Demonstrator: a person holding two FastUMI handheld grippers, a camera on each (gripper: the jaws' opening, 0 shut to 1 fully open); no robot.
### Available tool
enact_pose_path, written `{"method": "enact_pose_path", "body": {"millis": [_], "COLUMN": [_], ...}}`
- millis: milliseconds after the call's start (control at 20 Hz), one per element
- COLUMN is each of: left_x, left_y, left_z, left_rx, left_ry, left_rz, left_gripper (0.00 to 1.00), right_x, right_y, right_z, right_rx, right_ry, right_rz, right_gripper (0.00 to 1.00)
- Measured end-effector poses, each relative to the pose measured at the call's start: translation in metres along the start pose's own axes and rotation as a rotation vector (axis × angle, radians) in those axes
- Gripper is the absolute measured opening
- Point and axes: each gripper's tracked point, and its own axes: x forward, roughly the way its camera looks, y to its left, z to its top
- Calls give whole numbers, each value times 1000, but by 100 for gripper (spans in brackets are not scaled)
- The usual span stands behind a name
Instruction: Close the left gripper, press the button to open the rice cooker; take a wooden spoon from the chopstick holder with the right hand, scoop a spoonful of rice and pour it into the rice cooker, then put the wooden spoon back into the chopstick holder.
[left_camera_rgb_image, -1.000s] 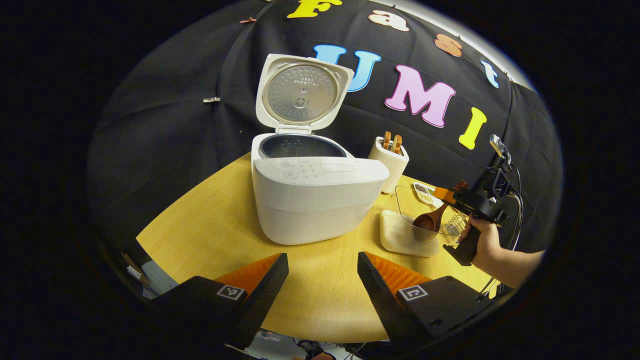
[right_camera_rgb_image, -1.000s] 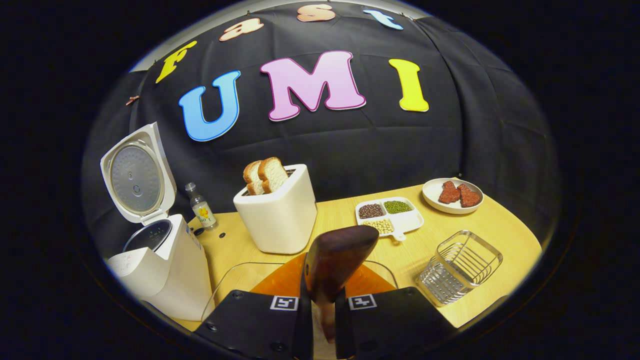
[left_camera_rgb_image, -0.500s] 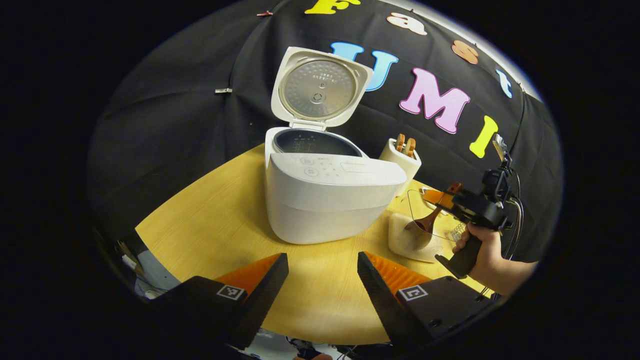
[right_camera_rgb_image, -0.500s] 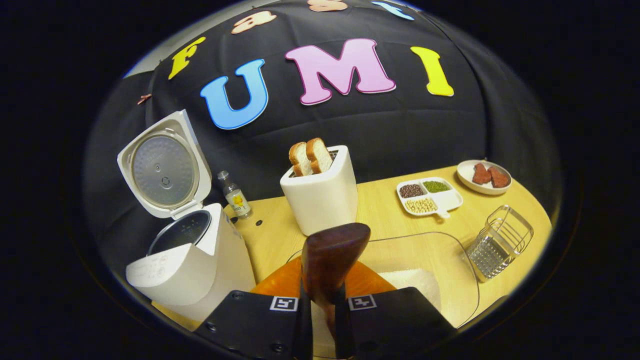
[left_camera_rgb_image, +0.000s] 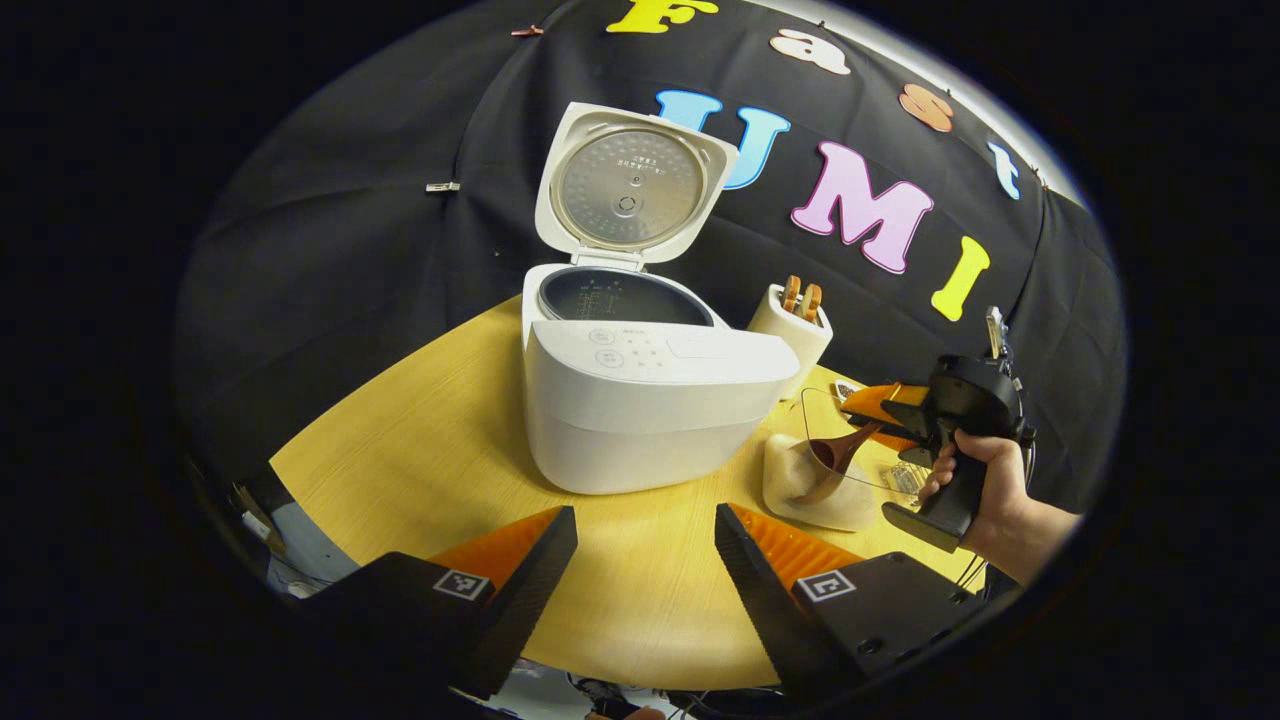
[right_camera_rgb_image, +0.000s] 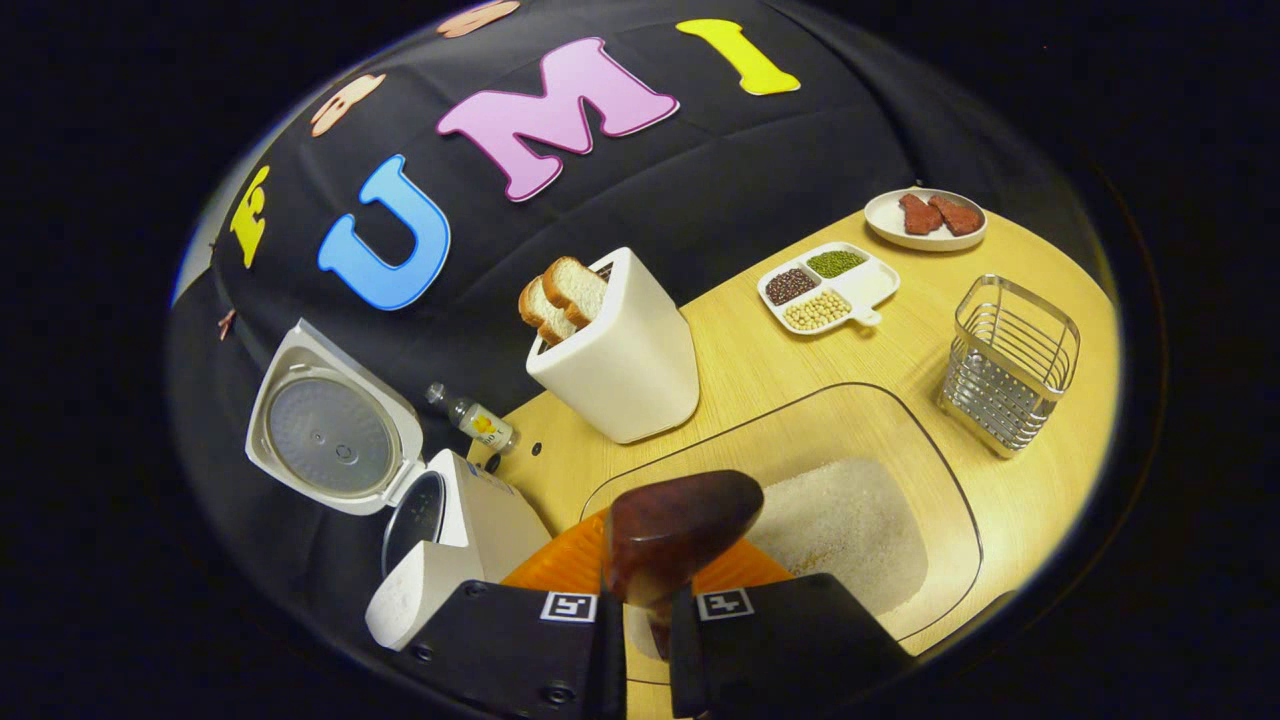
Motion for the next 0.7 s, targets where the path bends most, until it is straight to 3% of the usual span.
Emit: {"method": "enact_pose_path", "body": {"millis": [300, 450, 700], "left_x": [-13, -22, -34], "left_y": [1, 6, 12], "left_z": [5, 5, 5], "left_rx": [4, 5, 15], "left_ry": [-19, -27, -37], "left_rz": [-7, -8, -24], "left_gripper": [96, 96, 96], "right_x": [-21, -41, -75], "right_y": [-29, -43, -44], "right_z": [32, 54, 89], "right_rx": [230, 301, 393], "right_ry": [-29, -73, -135], "right_rz": [-50, -88, -85], "right_gripper": [22, 22, 21]}}
